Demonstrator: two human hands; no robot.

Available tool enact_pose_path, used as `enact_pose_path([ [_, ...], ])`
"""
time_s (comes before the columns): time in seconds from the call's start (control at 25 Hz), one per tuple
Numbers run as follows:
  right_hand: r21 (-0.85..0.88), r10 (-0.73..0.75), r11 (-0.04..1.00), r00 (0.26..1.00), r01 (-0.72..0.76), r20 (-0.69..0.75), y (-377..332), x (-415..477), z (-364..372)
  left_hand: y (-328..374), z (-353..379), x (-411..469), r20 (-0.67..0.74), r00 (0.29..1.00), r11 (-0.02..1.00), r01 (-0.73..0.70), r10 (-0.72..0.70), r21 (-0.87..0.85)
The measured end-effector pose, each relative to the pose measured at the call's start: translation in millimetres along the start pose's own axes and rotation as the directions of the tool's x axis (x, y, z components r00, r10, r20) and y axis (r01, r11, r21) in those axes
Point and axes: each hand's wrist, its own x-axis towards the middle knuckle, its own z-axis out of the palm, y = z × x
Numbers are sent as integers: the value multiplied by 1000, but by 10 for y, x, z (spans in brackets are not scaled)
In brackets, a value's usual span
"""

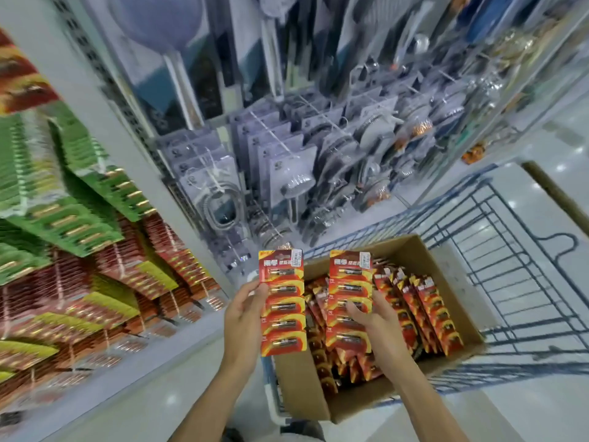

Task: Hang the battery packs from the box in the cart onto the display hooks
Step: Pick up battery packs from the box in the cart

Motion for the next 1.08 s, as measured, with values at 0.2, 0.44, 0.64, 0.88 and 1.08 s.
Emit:
enact_pose_path([
  [0.2,112,-117,989,964,93,239,-639,-404,819,704,-713,-187,-97,980,978,-182,173,-99],
  [0.44,213,-146,975,901,61,409,-1093,-838,2062,1429,-1716,-506,-310,899,907,-377,310,-189],
  [0.64,203,-159,977,846,62,508,-1176,-1131,2862,1765,-2394,-737,-468,807,848,-492,361,-195],
  [0.88,221,-170,974,825,56,539,-1405,-1293,3640,2237,-2994,-863,-551,725,782,-592,413,-194],
  [1.08,305,-296,940,812,154,503,-1745,-1414,4078,2685,-3223,-906,-541,669,723,-674,510,-153],
])
